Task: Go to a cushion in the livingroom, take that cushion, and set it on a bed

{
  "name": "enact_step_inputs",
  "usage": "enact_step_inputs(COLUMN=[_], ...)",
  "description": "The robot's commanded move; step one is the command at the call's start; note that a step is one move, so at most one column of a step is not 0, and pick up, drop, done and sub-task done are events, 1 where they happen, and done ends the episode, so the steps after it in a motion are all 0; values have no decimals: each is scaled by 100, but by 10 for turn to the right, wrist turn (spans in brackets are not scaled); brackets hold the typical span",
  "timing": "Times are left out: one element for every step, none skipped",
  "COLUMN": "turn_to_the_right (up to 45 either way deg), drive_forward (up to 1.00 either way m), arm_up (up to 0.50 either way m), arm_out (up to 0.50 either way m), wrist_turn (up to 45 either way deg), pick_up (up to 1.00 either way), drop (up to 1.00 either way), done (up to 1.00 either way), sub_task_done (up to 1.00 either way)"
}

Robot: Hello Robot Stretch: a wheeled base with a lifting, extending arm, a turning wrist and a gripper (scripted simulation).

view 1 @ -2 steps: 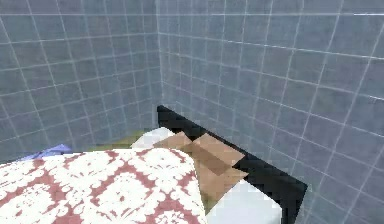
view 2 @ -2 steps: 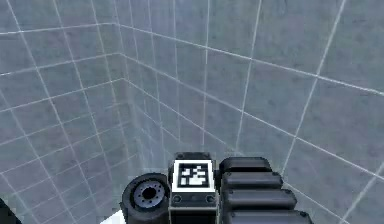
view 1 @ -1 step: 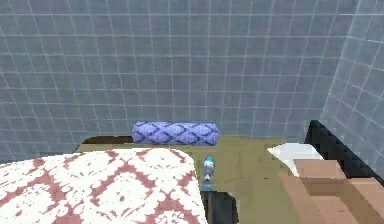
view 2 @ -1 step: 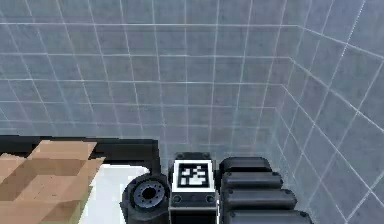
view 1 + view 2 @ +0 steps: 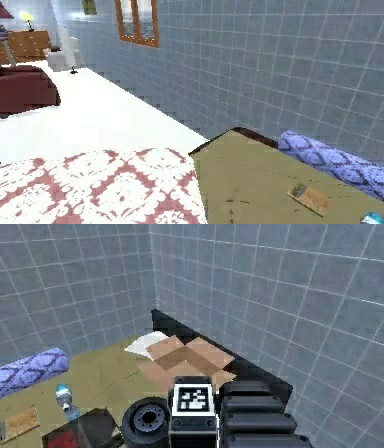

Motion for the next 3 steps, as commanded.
enact_step_inputs(turn_to_the_right=[-300,0,0], drive_forward=[0,0,0], arm_up=[0,0,0], arm_out=[0,48,0], wrist_turn=[0,0,450], pick_up=[0,0,0], drop=[0,0,0], done=[0,0,0], sub_task_done=[0,0,0])
